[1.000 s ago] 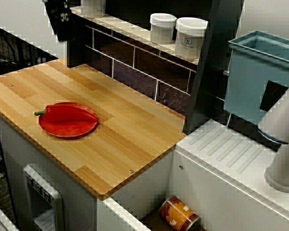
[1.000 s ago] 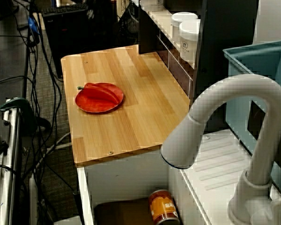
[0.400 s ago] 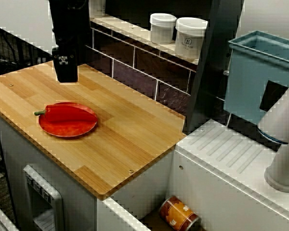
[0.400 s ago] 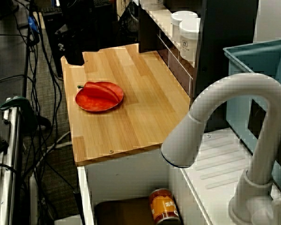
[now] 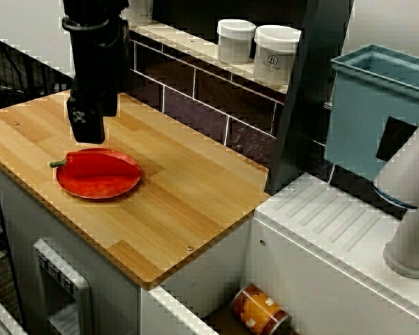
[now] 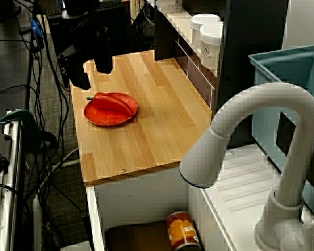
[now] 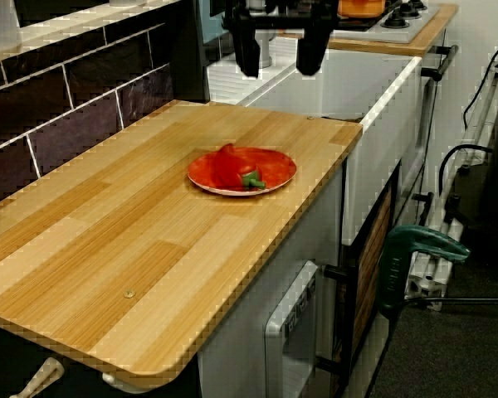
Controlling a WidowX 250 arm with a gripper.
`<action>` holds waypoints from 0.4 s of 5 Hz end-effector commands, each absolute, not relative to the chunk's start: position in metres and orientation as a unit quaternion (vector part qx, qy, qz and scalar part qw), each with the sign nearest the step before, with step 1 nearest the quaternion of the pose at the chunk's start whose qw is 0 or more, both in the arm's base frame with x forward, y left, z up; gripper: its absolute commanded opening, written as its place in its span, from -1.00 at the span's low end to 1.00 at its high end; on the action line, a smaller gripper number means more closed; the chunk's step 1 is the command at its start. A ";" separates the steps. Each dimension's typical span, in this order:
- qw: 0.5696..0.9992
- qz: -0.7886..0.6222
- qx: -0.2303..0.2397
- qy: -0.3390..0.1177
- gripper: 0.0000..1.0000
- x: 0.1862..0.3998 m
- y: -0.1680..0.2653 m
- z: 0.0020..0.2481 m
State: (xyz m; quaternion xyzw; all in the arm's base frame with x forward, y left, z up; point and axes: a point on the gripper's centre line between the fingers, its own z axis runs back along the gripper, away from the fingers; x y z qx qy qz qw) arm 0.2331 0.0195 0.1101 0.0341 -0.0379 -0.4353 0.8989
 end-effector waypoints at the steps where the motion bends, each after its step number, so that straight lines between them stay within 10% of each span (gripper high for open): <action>1: 0.871 -0.482 0.071 -0.056 1.00 0.229 0.049 0.105; 2: 0.875 -0.474 0.073 -0.065 1.00 0.227 0.063 0.104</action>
